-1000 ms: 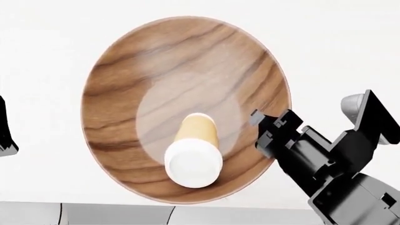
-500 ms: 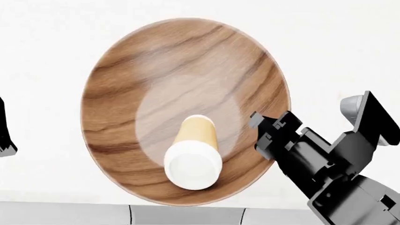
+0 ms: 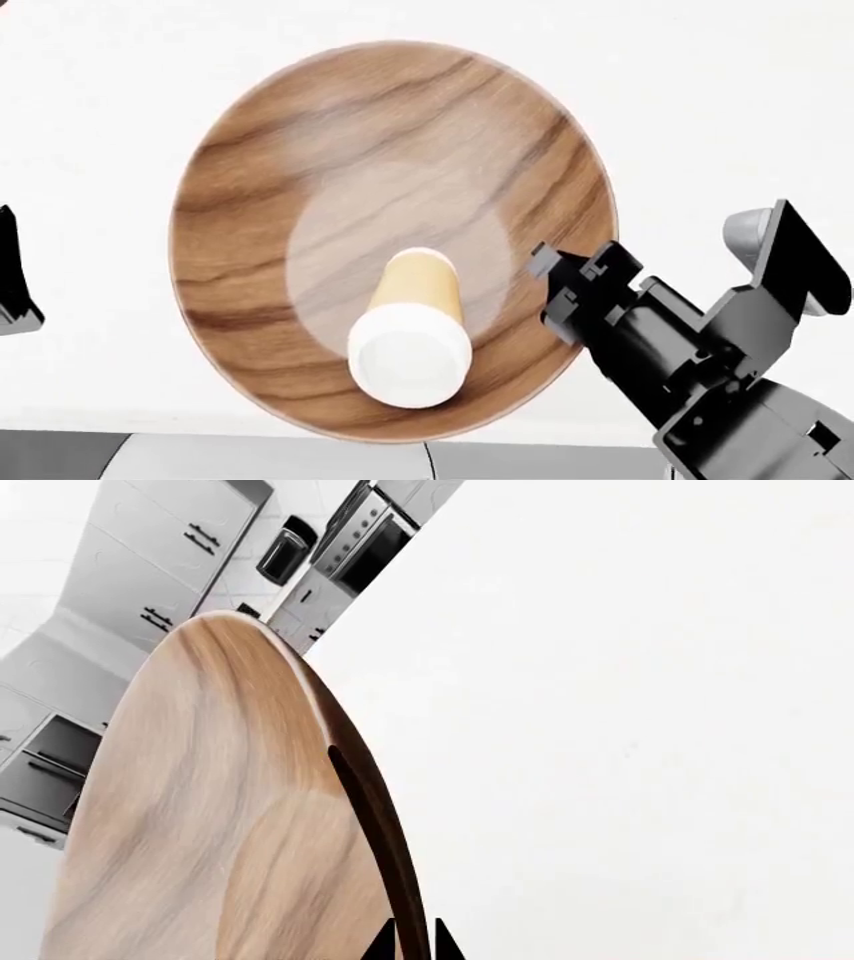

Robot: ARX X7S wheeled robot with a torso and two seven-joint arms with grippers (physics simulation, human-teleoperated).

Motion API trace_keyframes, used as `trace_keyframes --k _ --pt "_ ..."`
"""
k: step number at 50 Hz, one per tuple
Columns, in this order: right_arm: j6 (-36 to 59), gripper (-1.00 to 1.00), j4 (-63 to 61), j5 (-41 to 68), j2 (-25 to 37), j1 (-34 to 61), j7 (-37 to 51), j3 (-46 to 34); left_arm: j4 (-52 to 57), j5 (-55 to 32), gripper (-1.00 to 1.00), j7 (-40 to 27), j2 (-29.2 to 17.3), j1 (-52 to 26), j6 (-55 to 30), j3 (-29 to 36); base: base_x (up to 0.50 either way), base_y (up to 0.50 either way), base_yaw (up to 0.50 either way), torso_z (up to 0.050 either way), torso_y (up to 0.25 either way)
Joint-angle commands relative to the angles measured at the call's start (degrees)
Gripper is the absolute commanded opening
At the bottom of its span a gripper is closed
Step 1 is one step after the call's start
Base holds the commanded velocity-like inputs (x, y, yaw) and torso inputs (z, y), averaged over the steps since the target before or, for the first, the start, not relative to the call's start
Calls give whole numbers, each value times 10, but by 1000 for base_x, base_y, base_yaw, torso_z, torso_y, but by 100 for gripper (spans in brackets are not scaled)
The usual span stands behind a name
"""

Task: Place the cup inside the bowl on the dining table and move the bowl to any counter.

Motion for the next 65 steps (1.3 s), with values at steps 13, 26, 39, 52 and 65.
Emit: trace_keyframes --k 13,26,39,52,65 --pt "-11 -100 -8 12 2 -5 -9 2 -2 -6 100 -5 -2 -1 5 0 0 500 0 0 0" --pt "-16 -100 -9 11 3 -8 -11 -1 -4 -8 100 -5 -4 3 11 2 0 500 0 0 1" --pt "-19 -100 -12 17 7 -8 -9 0 -8 -7 100 -11 -1 1 16 9 0 500 0 0 0" --pt "-23 -100 -18 23 13 -15 -8 3 -10 -13 100 -11 -6 1 17 7 0 500 0 0 1" --pt "-27 -100 -15 18 13 -19 -17 -2 -4 -15 100 -18 -4 5 18 12 0 500 0 1 0"
